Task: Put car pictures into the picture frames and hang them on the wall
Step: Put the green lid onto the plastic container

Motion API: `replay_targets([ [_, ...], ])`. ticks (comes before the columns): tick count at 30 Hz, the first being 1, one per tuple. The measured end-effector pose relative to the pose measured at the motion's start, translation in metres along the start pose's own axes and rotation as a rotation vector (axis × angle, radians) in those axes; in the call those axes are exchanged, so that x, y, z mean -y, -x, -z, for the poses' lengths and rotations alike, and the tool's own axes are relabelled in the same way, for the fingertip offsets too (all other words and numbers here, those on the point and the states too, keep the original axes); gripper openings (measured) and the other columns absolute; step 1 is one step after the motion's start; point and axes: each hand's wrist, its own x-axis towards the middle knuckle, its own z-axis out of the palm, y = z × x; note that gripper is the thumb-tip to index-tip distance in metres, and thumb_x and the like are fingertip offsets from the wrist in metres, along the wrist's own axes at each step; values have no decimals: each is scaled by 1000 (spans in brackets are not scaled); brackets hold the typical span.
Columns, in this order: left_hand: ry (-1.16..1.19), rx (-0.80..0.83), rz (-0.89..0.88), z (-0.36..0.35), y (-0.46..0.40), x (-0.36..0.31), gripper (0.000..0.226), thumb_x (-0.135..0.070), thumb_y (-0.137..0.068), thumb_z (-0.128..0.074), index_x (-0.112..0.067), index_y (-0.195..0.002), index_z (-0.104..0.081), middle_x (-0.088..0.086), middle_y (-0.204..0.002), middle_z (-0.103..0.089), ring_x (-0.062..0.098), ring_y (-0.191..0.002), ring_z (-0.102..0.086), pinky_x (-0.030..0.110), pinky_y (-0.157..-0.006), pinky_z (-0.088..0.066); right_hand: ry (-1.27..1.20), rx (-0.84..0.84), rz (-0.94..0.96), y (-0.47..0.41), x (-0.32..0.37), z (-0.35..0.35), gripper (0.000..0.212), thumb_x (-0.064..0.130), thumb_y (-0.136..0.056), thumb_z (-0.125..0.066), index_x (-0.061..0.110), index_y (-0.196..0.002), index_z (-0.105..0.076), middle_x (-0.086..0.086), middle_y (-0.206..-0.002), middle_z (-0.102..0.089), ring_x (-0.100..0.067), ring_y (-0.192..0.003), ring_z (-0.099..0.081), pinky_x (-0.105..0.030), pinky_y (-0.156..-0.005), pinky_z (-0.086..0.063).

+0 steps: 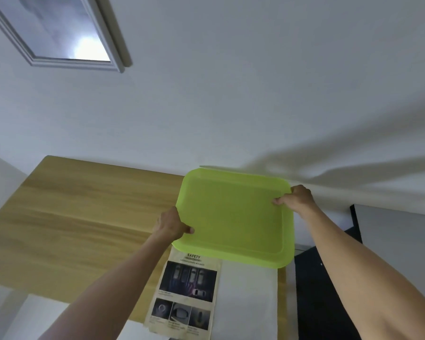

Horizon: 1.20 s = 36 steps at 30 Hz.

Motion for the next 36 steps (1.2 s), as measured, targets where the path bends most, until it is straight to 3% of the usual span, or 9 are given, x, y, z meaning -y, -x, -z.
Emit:
replay_targets([
  [3, 32, 28, 16, 4, 3, 2, 70, -36, -61, -91, -17, -121, -58, 6, -106, -67, 30, -87, -67, 42, -66, -61, -78, -15, 28, 14, 8, 6, 61, 30, -62, -92, 7, -107, -59, -14, -123, -61, -28, -107, -58, -33, -85, -49],
  [9, 248, 39, 50, 14, 15, 12, 96, -29, -62, -92, -16, -144, -44, 9, -127, -61, 30, -96, -66, 39, -55, -61, -160, 86, 85, 23, 3, 13, 102, 44, -57, -90, 17, -141, -37, -5, -127, -62, -25, -105, -65, -44, -89, -56],
  [14, 290, 56, 80, 37, 17, 30, 96, -27, -59, -93, -18, -142, -45, 8, -128, -60, 32, -107, -62, 42, -58, -62, -124, 251, 108, 67, 25, 15, 87, 16, -79, -79, 23, -150, -30, -2, -122, -57, -18, -93, -59, -33, -67, -52],
  [17, 302, 57, 88, 52, 11, 45, 96, -25, -59, -93, -20, -142, -46, 9, -127, -60, 33, -107, -62, 45, -61, -62, -118, 363, 139, 82, 32, 7, 78, 6, -76, -80, 33, -137, -40, 7, -111, -62, -21, -95, -68, -46, -77, -61],
  [20, 310, 52, 98, 71, 3, 66, 96, -24, -60, -93, -21, -143, -45, 10, -129, -59, 33, -109, -61, 41, -58, -61, -126, 312, 184, 86, 43, -13, 73, 7, -69, -87, 24, -129, -50, 1, -113, -70, -23, -102, -69, -46, -89, -57],
  [24, 331, 31, 125, 102, -12, 102, 97, -23, -61, -92, -22, -145, -43, 9, -131, -59, 33, -112, -59, 37, -56, -58, -133, 214, 184, 86, 65, -59, 72, 29, -49, -94, 17, -112, -62, 0, -108, -73, -21, -97, -70, -44, -93, -55],
  [28, 333, 13, 142, 142, -28, 147, 102, -35, -55, -94, -24, -144, -44, 5, -129, -61, 30, -111, -60, 41, -64, -60, -159, 136, 228, 110, 109, -112, 54, 24, -60, -91, 21, -106, -63, 0, -110, -71, -22, -100, -68, -42, -95, -53],
  [31, 315, 15, 154, 170, -39, 183, 108, -48, -50, -93, -24, -143, -45, 3, -129, -61, 29, -112, -60, 44, -71, -60, -122, 214, 244, 134, 146, -149, 50, 13, -65, -87, 22, -107, -62, 2, -108, -71, -19, -98, -66, -35, -91, -51],
  [36, 272, -34, 194, 205, -68, 235, 100, -38, -58, -93, -18, -143, -44, 8, -133, -58, 33, -117, -56, 45, -74, -58, 11, 180, 292, 155, 193, -215, 47, 10, -74, -80, 16, -116, -59, -5, -119, -67, -20, -98, -62, -27, -81, -47],
])
